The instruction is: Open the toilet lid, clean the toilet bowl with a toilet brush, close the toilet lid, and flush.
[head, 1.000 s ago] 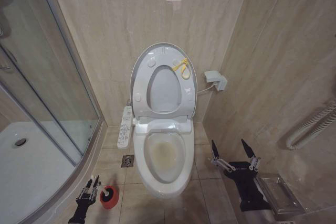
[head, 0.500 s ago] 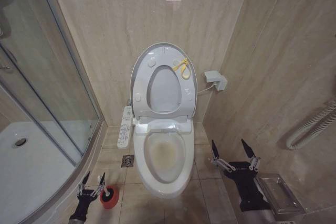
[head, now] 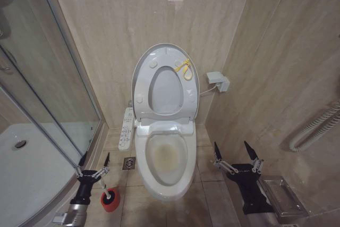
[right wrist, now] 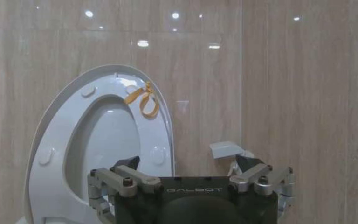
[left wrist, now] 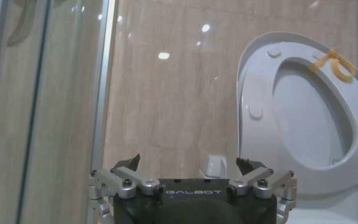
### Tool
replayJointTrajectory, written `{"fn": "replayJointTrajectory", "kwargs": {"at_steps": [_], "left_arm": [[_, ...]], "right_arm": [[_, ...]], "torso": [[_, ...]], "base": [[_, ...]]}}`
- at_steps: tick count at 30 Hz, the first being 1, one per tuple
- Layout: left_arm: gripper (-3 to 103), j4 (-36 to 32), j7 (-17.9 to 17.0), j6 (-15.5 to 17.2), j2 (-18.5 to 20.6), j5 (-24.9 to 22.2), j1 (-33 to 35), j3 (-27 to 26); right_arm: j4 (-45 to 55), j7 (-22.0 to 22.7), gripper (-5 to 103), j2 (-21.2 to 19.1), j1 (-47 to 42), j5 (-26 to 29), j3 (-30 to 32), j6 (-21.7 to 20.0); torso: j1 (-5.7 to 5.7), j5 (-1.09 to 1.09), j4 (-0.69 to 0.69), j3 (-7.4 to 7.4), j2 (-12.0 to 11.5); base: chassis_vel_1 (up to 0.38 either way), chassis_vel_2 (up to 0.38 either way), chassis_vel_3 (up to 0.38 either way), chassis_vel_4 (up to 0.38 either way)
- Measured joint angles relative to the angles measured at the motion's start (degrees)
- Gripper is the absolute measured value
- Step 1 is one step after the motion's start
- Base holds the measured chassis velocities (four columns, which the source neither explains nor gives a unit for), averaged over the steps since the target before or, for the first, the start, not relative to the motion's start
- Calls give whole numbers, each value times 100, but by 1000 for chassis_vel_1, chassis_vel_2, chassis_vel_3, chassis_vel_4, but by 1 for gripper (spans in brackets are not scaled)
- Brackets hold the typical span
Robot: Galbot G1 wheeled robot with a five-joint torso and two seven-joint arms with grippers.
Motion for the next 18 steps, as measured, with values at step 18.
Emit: {"fn": "replayJointTrajectory", "kwargs": {"at_steps": [18], "left_arm": [[100, -3315, -1396, 2384, -247, 935, 1859, -205]], "right_arm": [[0, 0, 100, 0, 0, 0, -1, 0]], "torso": [[0, -2, -2, 0, 0]], "base": [[0, 0, 0, 0]]}}
